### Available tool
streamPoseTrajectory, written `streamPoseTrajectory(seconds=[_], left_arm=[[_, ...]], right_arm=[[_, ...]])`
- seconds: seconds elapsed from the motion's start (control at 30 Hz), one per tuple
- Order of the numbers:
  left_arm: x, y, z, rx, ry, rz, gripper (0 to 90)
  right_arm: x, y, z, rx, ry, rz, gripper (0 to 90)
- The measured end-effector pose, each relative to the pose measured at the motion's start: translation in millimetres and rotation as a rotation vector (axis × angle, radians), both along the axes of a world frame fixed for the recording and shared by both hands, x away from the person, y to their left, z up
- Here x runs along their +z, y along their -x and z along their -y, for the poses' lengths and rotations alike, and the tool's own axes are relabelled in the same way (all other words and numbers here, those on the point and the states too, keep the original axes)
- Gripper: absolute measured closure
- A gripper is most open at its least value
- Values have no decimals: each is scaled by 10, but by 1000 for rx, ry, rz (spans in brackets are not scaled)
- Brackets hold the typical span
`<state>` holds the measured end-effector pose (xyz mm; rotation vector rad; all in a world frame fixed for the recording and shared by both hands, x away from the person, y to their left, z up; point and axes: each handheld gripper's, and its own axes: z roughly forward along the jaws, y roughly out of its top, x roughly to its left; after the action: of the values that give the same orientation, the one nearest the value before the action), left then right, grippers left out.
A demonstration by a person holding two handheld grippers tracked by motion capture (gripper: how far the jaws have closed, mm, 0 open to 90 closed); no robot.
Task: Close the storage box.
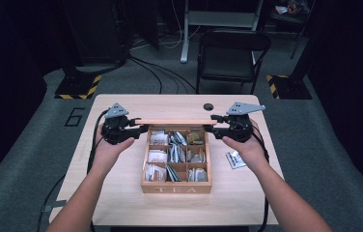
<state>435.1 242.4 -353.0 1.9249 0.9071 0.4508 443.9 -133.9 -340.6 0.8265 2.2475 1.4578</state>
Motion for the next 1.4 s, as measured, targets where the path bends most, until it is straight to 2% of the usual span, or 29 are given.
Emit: streamPoseTrajectory(seconds=[0.1,0.43,0.73,0.97,1.07,1.23,1.4], left_arm=[[-18,26,-2,-3,4,-3,537],[-48,197,3,-27,-16,-3,498],[-118,317,-1,-33,-25,-12,492],[-234,407,-2,-33,-34,-17,475],[-260,430,3,-32,-38,-17,472],[-348,498,7,-32,-49,-24,468],[-413,543,11,-30,-54,-28,470]], right_arm=[[-12,64,-23,8,26,20,486],[-139,253,-37,-12,53,50,456],[-229,352,-45,-13,78,76,426],[-348,458,-22,-19,79,58,413],[-378,480,-21,-21,77,64,413],[-466,559,-25,-27,94,71,409],[-532,627,-31,-44,103,56,408]])
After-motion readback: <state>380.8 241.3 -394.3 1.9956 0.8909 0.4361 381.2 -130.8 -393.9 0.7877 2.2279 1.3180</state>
